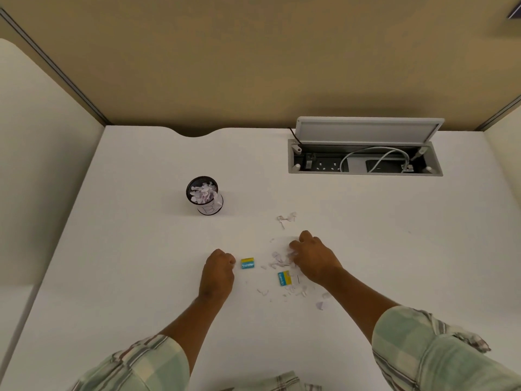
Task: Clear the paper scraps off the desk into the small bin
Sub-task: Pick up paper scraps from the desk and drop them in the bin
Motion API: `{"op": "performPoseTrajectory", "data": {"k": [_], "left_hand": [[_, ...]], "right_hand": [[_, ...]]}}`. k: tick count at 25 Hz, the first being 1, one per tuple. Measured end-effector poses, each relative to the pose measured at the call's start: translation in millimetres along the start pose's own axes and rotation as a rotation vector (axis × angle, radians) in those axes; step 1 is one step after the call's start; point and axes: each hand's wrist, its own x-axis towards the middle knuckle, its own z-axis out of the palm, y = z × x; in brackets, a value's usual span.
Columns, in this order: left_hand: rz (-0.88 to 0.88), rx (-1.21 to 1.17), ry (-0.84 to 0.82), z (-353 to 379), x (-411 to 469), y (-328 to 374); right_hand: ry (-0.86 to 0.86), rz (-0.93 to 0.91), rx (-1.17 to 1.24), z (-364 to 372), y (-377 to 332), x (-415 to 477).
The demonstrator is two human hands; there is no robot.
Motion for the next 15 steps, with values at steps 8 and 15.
{"op": "performPoseTrajectory", "data": {"k": [8,15], "left_hand": [[0.199,-0.171,0.097,1.3,-18.2,32.7],[0.327,-0.005,-0.294,15.9,3.0,69.4]], "right_hand": [[-0.055,-0.075,-0.104,8.4,-5.8,-19.5],[0.017,-0.060,-0.102,17.7,-5.1,-26.6]]}}
